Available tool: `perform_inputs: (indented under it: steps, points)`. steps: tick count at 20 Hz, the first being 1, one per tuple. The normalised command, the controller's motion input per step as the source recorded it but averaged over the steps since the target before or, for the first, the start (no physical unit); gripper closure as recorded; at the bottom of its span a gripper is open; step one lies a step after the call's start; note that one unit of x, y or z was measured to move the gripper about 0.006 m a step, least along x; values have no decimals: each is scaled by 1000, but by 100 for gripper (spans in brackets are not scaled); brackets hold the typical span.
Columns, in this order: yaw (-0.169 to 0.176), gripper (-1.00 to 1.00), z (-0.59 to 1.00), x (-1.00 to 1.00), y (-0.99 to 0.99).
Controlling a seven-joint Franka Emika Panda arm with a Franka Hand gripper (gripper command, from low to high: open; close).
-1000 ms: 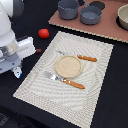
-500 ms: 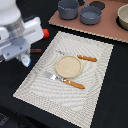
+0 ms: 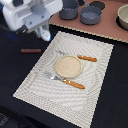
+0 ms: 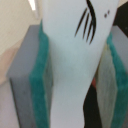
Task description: Place the fish, sausage, and tomato into the frying pan.
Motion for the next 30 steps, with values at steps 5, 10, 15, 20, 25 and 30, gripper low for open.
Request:
perform_inputs:
  steps: [5, 10, 15, 20, 25, 30]
  points:
    - [0, 100, 701, 756, 878]
    - [0, 100, 556, 823, 891]
    - [0, 100, 297, 840, 871]
    - [0, 100, 23, 858, 841]
    - [0, 100, 0, 837, 841]
    - [0, 100, 0, 805, 866]
